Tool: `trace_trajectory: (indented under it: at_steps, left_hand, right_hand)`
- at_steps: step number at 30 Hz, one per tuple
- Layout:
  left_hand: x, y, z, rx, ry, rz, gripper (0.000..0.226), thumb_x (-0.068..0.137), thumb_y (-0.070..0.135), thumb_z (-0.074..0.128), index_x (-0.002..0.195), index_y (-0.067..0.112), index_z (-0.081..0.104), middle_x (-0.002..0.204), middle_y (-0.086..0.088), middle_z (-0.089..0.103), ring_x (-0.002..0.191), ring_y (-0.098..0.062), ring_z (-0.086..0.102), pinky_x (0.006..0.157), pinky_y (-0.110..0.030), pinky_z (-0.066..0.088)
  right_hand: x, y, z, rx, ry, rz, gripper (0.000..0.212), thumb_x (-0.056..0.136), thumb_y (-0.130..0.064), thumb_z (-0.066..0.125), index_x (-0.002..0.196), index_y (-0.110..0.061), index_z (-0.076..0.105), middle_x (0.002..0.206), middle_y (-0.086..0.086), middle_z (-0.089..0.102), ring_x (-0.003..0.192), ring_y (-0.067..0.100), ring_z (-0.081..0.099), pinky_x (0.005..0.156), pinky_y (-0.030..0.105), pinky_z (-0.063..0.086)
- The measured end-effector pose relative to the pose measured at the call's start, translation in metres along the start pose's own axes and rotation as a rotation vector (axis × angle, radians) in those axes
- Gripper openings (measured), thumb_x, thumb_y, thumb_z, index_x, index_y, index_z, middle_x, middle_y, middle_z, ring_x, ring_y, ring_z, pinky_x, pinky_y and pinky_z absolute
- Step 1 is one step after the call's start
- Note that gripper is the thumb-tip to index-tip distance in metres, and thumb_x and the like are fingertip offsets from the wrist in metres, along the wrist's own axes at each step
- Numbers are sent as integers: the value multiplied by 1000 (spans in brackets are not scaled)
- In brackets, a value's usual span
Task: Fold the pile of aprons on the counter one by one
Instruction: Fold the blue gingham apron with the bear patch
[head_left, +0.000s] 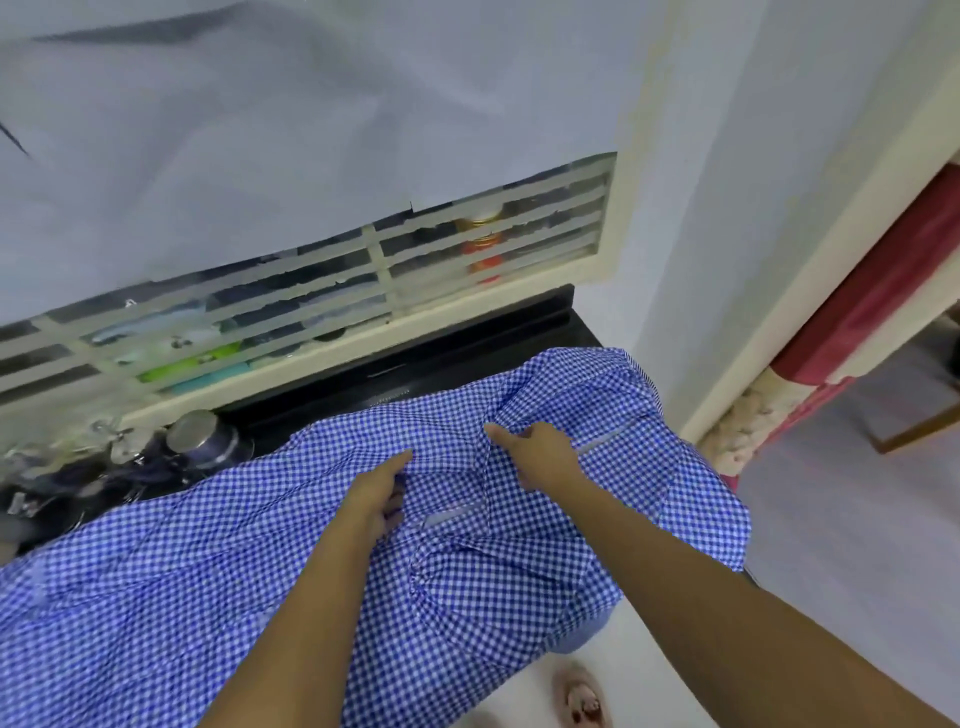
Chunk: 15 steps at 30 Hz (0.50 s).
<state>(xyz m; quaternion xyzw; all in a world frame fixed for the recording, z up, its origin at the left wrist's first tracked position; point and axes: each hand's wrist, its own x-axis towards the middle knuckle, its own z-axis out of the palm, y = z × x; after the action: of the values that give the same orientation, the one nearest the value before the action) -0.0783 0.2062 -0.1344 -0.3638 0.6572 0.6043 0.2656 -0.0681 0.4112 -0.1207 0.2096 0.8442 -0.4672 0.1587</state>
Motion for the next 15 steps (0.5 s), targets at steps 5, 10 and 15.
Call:
trace_trajectory:
  at_steps: [5,10,15]
  left_hand:
    - [24,9,-8,-284,37,-69,17,96,32,57,87,18,61,71,-5,47,59,-16,38,56,-31,36]
    - [40,27,-23,-587,91,-69,27,105,27,33,118,15,54,126,-15,56,108,-29,58,88,-40,43]
    - [52,60,-39,-918,60,91,40,104,34,36,142,20,40,153,-17,30,141,-35,29,110,-49,30]
  right_hand:
    - [47,-22,-4,-96,-35,-23,46,90,-19,61,53,-12,34,53,3,42,51,19,43,57,36,42]
    - [84,-66,-52,106,-213,-67,26,92,-2,51,69,-14,50,74,3,51,68,17,51,72,30,48]
    - [129,-90,-96,479,-348,6,19,97,6,41,95,-3,57,84,6,64,71,16,61,64,27,54]
